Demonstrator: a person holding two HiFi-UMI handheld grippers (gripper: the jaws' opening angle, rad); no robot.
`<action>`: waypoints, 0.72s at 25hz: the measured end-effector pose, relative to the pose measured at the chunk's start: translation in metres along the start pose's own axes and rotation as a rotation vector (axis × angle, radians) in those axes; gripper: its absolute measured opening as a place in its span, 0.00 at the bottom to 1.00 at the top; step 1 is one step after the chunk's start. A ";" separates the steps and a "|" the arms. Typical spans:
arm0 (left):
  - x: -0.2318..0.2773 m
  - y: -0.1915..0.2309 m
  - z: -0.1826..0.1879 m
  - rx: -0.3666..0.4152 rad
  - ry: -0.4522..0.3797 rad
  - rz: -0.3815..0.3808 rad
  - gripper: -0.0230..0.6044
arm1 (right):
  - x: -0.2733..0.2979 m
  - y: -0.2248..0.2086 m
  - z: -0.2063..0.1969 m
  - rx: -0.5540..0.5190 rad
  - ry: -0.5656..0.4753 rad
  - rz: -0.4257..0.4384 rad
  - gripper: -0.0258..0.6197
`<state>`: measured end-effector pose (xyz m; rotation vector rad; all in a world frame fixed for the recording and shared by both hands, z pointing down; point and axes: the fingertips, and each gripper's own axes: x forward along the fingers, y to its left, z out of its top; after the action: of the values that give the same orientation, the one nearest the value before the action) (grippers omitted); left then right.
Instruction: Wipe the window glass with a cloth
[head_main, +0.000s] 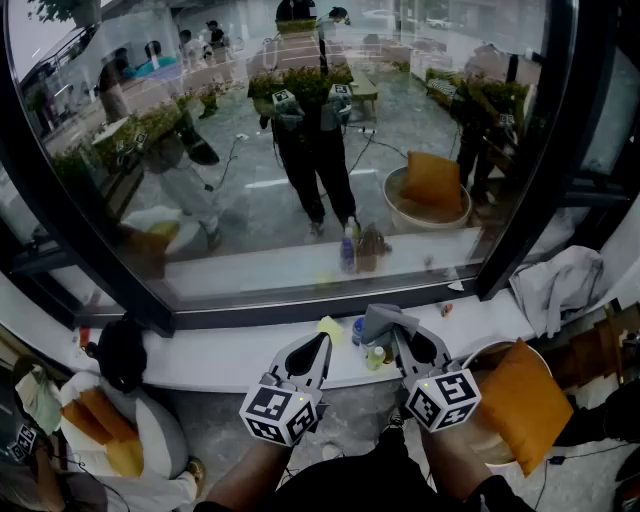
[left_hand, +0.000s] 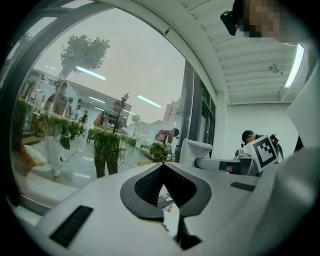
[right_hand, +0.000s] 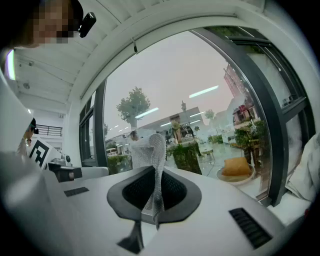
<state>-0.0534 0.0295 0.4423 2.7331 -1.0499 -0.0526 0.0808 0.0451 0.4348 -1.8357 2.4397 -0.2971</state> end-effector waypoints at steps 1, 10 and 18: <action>-0.002 -0.001 0.000 -0.002 0.002 -0.002 0.05 | -0.001 0.001 0.001 0.005 -0.006 0.001 0.10; -0.005 0.002 0.000 -0.003 -0.002 0.005 0.05 | -0.001 0.003 0.001 0.019 -0.013 -0.001 0.10; -0.010 0.007 0.000 -0.007 -0.002 0.007 0.05 | 0.002 0.007 0.000 0.021 -0.015 -0.003 0.10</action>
<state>-0.0655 0.0314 0.4431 2.7234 -1.0576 -0.0581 0.0732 0.0450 0.4337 -1.8269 2.4152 -0.3070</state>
